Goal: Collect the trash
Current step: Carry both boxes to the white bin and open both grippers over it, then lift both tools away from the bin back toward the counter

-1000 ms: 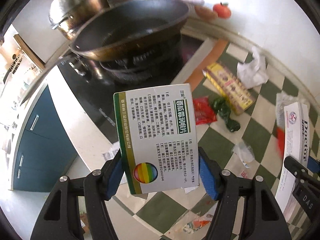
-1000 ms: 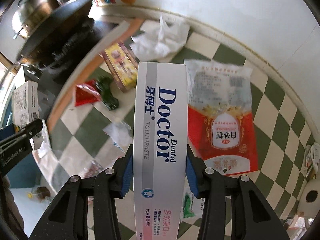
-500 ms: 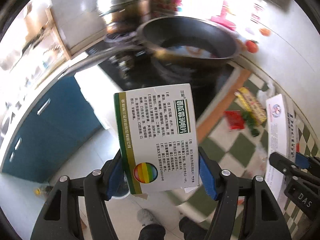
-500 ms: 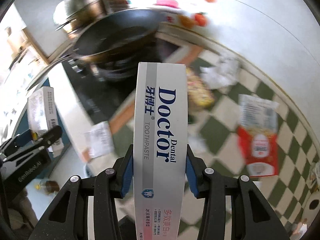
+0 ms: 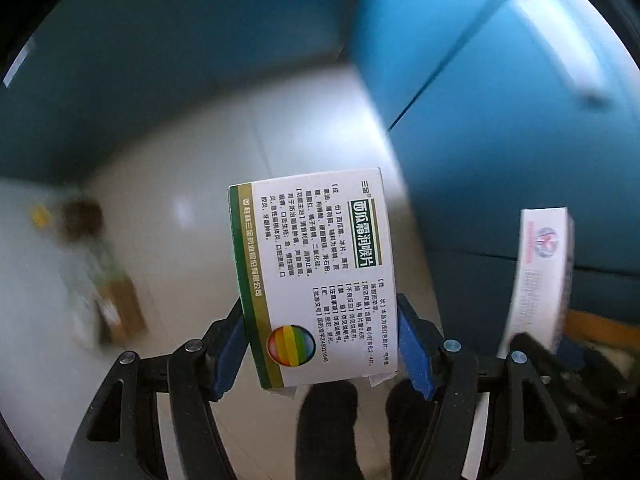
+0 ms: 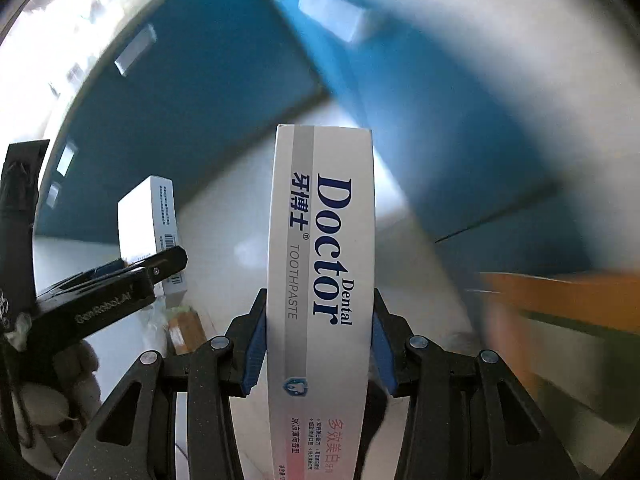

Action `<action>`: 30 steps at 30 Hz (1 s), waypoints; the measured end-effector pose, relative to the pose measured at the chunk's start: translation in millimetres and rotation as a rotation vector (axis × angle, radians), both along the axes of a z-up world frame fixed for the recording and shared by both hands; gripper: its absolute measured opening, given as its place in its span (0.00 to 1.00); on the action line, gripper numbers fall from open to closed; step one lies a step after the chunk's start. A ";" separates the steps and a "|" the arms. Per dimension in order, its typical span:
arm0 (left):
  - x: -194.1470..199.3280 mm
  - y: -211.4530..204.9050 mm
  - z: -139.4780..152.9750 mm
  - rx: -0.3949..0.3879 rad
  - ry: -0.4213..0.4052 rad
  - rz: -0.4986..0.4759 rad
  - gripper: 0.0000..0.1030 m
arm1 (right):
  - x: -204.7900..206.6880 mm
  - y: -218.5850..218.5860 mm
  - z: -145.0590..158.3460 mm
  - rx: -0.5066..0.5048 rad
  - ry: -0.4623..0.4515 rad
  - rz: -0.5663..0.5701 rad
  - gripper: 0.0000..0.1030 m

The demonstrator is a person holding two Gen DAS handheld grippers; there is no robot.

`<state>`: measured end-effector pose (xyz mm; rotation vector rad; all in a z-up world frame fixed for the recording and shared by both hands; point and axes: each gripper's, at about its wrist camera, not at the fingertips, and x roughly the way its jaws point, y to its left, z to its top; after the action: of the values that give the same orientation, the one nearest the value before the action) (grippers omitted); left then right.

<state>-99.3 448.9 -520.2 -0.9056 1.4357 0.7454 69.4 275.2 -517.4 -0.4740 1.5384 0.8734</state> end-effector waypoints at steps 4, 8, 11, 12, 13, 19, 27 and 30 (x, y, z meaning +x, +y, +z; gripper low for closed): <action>-21.2 32.6 -157.3 -0.193 0.029 0.085 0.63 | -6.5 37.1 -161.7 -0.120 0.086 0.028 0.46; -20.3 42.7 -267.2 -0.360 0.012 0.121 0.66 | -4.1 50.1 -279.4 -0.216 0.218 0.057 0.46; -19.8 48.9 -305.2 -0.416 -0.007 0.133 0.67 | -3.2 55.9 -326.9 -0.270 0.243 0.103 0.47; -19.3 50.8 -312.7 -0.413 -0.010 0.133 0.70 | -5.0 56.8 -337.6 -0.288 0.252 0.114 0.48; -17.9 51.5 -318.0 -0.402 -0.006 0.127 0.82 | -5.2 58.9 -346.6 -0.304 0.252 0.129 0.49; -33.7 47.9 -303.2 -0.296 0.021 0.123 0.96 | -15.9 57.7 -342.7 -0.322 0.169 0.165 0.88; -53.1 33.3 -238.7 0.012 0.125 0.091 0.96 | -14.9 57.2 -286.6 -0.299 -0.106 0.199 1.00; -61.9 21.6 -216.7 0.061 0.141 0.092 0.96 | -14.9 54.0 -262.8 -0.277 -0.161 0.187 1.00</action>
<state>-161.3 470.5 -737.0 -0.8907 1.4934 0.9322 54.5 329.2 -780.2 -0.8804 1.4881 0.7458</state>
